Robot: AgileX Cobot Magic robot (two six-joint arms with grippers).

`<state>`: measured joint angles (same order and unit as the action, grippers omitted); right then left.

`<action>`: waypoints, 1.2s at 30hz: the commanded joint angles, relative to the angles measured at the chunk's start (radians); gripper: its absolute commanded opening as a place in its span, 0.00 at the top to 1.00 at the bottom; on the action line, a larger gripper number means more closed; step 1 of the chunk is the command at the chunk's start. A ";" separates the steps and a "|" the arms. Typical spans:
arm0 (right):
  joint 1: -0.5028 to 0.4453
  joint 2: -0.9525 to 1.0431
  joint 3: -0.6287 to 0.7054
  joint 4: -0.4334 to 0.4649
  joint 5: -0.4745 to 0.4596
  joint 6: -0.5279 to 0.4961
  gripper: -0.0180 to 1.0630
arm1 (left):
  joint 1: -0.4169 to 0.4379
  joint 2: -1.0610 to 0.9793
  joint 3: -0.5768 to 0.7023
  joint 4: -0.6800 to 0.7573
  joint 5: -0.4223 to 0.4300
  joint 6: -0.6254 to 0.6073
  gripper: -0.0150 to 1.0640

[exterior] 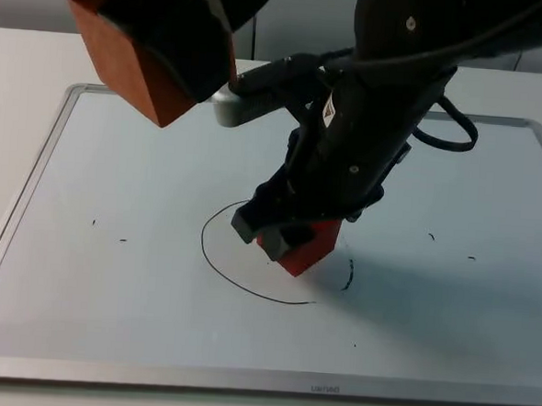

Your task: Pick up one cube with the left hand and another cube with the right hand. First place the cube in the right hand at the target position, then stack the cube in the left hand on top.

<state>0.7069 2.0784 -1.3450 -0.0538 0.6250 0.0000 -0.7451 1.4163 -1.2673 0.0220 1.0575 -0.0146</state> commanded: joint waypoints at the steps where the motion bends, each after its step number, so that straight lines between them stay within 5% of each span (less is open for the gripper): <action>1: 0.003 0.008 -0.011 -0.036 -0.033 0.032 0.99 | -0.008 -0.004 0.001 -0.011 -0.014 0.008 0.99; 23: 0.003 0.076 -0.013 -0.061 -0.106 0.045 0.96 | -0.008 -0.004 0.001 -0.044 -0.012 0.008 0.99; 27: 0.003 0.076 -0.013 -0.055 -0.108 0.045 0.78 | -0.008 -0.004 0.001 -0.044 -0.012 0.008 0.99; 30: 0.003 0.070 -0.013 -0.051 -0.106 0.045 0.52 | -0.008 -0.004 0.001 -0.044 -0.012 0.008 0.99; 31: 0.003 0.070 -0.013 -0.051 -0.106 0.045 0.52 | -0.008 -0.004 0.001 -0.044 -0.012 0.008 0.99; 34: 0.003 0.049 -0.013 -0.049 -0.108 0.051 0.21 | -0.008 -0.004 0.001 -0.044 -0.012 0.008 0.99; 36: 0.003 0.038 -0.015 -0.054 -0.108 0.051 0.17 | -0.008 -0.004 0.001 -0.044 -0.012 0.008 0.99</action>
<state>0.7069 2.1366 -1.3515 -0.1051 0.5306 0.0471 -0.7451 1.4163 -1.2673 -0.0099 1.0535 -0.0080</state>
